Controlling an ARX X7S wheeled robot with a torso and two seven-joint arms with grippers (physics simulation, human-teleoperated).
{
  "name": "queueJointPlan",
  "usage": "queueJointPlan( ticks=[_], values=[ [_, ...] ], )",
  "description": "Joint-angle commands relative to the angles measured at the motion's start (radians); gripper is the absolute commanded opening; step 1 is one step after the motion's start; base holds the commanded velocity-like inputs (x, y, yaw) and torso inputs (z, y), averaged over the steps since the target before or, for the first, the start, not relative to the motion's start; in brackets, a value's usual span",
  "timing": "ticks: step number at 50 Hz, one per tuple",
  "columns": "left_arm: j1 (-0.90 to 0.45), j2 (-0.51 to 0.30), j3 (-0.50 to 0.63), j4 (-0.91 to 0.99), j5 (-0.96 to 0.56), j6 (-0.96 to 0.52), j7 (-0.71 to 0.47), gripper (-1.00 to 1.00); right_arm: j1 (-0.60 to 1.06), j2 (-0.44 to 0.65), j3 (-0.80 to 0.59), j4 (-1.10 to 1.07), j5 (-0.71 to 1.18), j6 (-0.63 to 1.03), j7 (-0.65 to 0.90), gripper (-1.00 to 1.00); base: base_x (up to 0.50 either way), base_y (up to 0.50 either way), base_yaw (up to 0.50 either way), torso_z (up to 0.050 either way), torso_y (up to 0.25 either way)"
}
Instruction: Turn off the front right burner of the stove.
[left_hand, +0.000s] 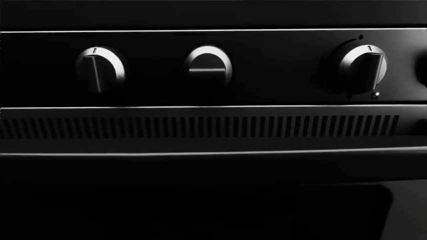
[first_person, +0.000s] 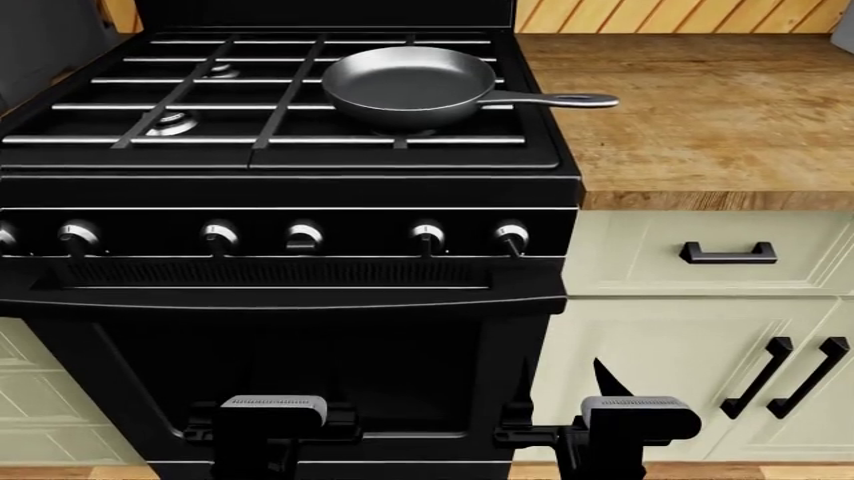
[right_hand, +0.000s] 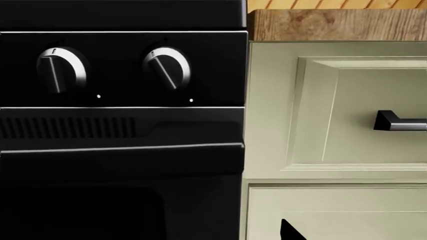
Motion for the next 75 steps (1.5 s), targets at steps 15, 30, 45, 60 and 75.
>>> queueJointPlan(
  ticks=[15, 30, 45, 60, 75],
  values=[
    [-0.003, -0.030, 0.037, -0.001, -0.028, 0.002, -0.035, 1.00, 0.000, 0.030, -0.036, -0.002, 0.026, -0.002, 0.037, 1.00, 0.00, 0.00, 0.00, -0.050, 0.000],
    [-0.005, -0.044, 0.054, -0.003, -0.040, 0.003, -0.051, 1.00, 0.005, 0.043, -0.052, 0.000, 0.042, -0.001, 0.053, 1.00, 0.00, 0.00, 0.00, -0.050, 0.000],
    [-0.006, -0.055, 0.067, 0.001, -0.048, -0.005, -0.069, 1.00, 0.005, 0.054, -0.069, 0.001, 0.042, -0.004, 0.075, 1.00, 0.00, 0.00, 0.00, -0.042, 0.000],
    [-0.010, -0.064, 0.081, -0.002, -0.048, -0.008, -0.090, 1.00, -0.042, 0.068, -0.106, -0.323, -0.071, 0.159, 0.175, 1.00, 0.00, 0.00, 0.00, 0.000, 0.000],
    [-0.012, -0.073, 0.091, -0.003, -0.060, -0.004, -0.099, 1.00, 0.108, 0.065, -0.146, -0.588, -0.099, 0.463, 0.171, 1.00, 0.00, 0.00, 0.00, 0.000, 0.000]
  ],
)
